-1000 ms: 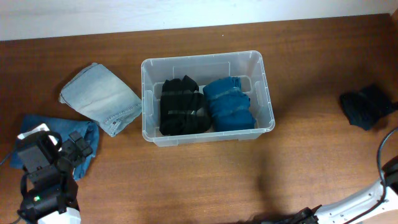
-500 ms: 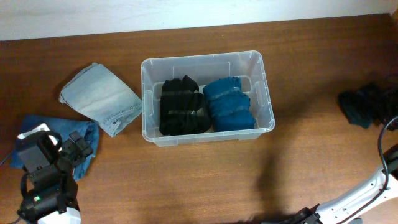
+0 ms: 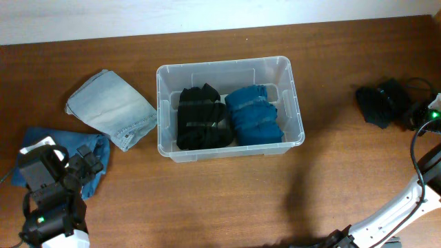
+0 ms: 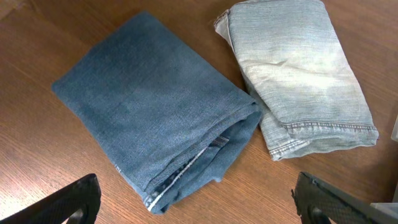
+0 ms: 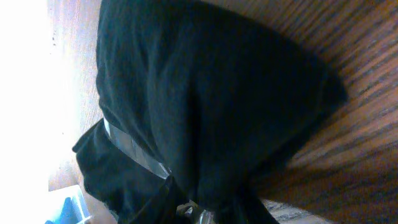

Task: Pack container
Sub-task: 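Grasp the second black bundle at the table's right edge, then place the black bundle into the bin over the others, withdraw right gripper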

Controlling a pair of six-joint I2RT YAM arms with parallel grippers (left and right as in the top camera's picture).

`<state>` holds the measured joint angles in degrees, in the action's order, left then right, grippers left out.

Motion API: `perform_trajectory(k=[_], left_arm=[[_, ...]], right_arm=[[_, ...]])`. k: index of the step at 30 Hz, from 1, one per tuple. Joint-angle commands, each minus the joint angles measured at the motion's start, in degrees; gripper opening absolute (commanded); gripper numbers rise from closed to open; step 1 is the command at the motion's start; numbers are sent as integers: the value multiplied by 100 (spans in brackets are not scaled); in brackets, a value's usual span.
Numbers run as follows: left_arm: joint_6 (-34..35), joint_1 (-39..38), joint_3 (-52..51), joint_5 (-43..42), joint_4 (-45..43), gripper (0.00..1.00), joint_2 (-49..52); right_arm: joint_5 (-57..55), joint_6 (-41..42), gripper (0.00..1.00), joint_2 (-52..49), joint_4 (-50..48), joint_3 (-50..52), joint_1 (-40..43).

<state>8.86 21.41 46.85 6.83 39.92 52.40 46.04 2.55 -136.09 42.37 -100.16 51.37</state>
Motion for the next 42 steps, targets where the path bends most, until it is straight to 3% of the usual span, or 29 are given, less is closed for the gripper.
perform_trajectory(k=[1,9,17,21,26,33,42], left_arm=[[55,35,120,-63,2,99,15],[55,35,120,-63,0,99,15],[55,35,120,-63,4,100,15],[55,35,120,-63,4,100,15],[55,35,120,-61,4,99,15],[55,37,120,-48,2,99,15],[55,39,120,-39,0,99,15]], right_arm=[[-79,-66,4,-184,107,116,-44],[490,-267,4,323,280,63,-195],[466,-732,4,1888,706,22,-988],[409,-1008,4,3477,922,22,-2081],[105,-1003,4,4437,1049,24,-3698],[-907,-857,4,4232,1451,155,-5722],[-903,-369,4,3663,870,1084,-6883]])
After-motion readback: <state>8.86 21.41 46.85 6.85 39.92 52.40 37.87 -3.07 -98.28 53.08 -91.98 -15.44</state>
